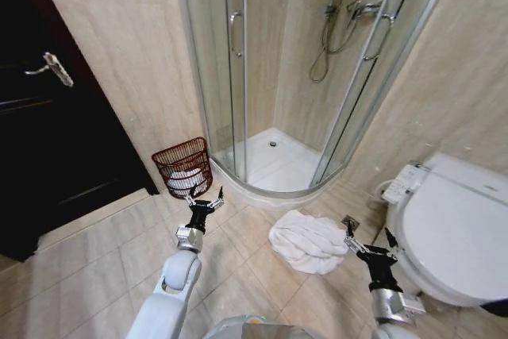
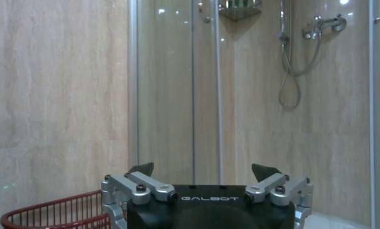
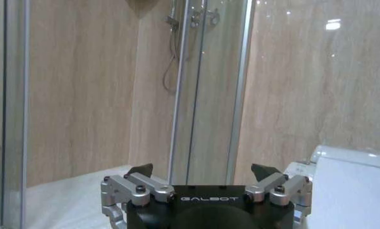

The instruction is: Discard the used towel into the hamper.

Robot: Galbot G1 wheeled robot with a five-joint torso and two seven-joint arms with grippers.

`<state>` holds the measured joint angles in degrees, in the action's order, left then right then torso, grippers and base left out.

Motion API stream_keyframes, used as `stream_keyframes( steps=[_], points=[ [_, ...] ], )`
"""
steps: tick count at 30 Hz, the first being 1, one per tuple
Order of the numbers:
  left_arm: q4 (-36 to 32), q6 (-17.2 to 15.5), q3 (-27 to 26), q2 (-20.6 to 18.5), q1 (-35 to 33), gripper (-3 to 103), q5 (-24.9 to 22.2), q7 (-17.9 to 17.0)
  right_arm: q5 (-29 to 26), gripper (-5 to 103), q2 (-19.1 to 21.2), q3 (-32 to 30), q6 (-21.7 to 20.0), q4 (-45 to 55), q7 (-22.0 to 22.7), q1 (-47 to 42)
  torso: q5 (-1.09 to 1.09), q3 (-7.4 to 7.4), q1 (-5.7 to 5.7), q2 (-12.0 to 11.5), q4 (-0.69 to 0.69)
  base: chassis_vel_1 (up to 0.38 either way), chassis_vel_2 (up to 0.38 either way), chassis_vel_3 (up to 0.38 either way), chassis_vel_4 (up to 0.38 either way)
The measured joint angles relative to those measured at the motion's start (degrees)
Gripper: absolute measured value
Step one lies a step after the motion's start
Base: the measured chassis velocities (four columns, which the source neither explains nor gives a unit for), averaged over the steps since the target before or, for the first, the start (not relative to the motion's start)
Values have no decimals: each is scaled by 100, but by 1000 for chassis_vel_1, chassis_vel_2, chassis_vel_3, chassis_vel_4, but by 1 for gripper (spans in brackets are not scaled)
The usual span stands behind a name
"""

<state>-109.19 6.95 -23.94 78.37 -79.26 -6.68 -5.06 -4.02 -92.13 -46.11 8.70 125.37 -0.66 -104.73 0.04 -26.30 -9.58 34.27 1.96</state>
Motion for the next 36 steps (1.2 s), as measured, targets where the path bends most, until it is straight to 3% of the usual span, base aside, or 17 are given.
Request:
stream_keyframes(
  steps=[12, 36],
  points=[
    [72, -71, 70, 160, 119, 100, 85, 14, -139, 100, 0, -183, -114, 2, 64, 206, -4, 0, 0, 0, 0, -16, -42, 31, 26],
    [159, -65, 35, 15, 218, 100, -89, 23, 43, 100, 0, -82, -270, 72, -21, 324, -4, 0, 0, 0, 0, -9, 6, 16, -11]
  ],
)
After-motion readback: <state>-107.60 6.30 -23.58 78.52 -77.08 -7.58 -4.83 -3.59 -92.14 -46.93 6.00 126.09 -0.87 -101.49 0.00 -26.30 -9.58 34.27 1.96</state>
